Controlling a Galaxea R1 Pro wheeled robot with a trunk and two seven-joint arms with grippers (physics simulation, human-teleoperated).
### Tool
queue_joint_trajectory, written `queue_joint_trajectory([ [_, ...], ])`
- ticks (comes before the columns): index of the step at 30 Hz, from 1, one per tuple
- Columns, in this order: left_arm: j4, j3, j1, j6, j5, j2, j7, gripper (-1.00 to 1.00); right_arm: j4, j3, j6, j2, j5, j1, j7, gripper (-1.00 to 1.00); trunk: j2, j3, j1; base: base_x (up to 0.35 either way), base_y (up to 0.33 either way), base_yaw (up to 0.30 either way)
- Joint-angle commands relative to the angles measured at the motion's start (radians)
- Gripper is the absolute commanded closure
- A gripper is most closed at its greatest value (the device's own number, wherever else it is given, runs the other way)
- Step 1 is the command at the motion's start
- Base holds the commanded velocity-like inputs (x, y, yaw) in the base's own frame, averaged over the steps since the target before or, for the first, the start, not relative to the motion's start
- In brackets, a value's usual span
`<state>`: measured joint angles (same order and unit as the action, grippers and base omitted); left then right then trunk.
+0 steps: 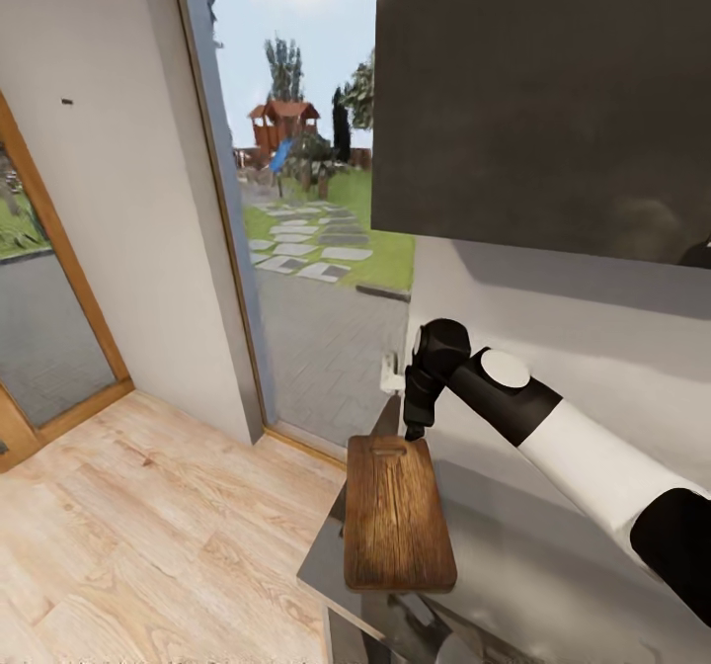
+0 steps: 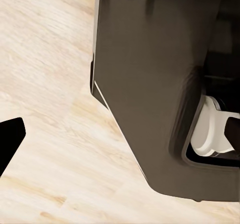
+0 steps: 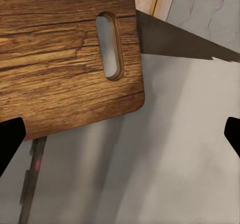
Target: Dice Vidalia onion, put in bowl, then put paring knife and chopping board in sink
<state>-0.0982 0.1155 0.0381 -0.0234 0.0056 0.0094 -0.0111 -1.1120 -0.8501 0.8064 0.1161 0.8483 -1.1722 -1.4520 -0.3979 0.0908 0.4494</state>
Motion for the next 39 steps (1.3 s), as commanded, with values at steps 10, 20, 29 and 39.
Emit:
queue_joint_trajectory([
  [10, -0.001, 0.006, 0.0, -0.001, 0.001, 0.0, -0.001, -1.0, -0.002, -0.004, 0.025, 0.0, 0.006, -0.001, -0.007, -1.0, -0.002, 0.014, 0.001, 0.001, 0.0, 0.0],
  [20, -0.001, 0.006, 0.0, -0.001, 0.001, 0.0, -0.001, -1.0, -0.002, -0.004, 0.028, 0.0, 0.006, -0.001, -0.007, -1.0, -0.002, 0.015, 0.001, 0.216, 0.059, 0.0],
  [29, -0.001, 0.006, 0.0, -0.001, 0.0, 0.0, -0.001, -1.0, -0.002, -0.006, 0.028, 0.0, 0.006, -0.001, -0.007, -1.0, -0.002, 0.019, 0.001, 0.126, 0.038, 0.0],
  [39, -0.001, 0.006, 0.0, -0.001, 0.0, 0.0, -0.001, -1.0, -0.002, -0.006, 0.028, 0.0, 0.006, -0.001, -0.007, -1.0, -0.002, 0.034, 0.001, 0.003, 0.001, 0.0],
])
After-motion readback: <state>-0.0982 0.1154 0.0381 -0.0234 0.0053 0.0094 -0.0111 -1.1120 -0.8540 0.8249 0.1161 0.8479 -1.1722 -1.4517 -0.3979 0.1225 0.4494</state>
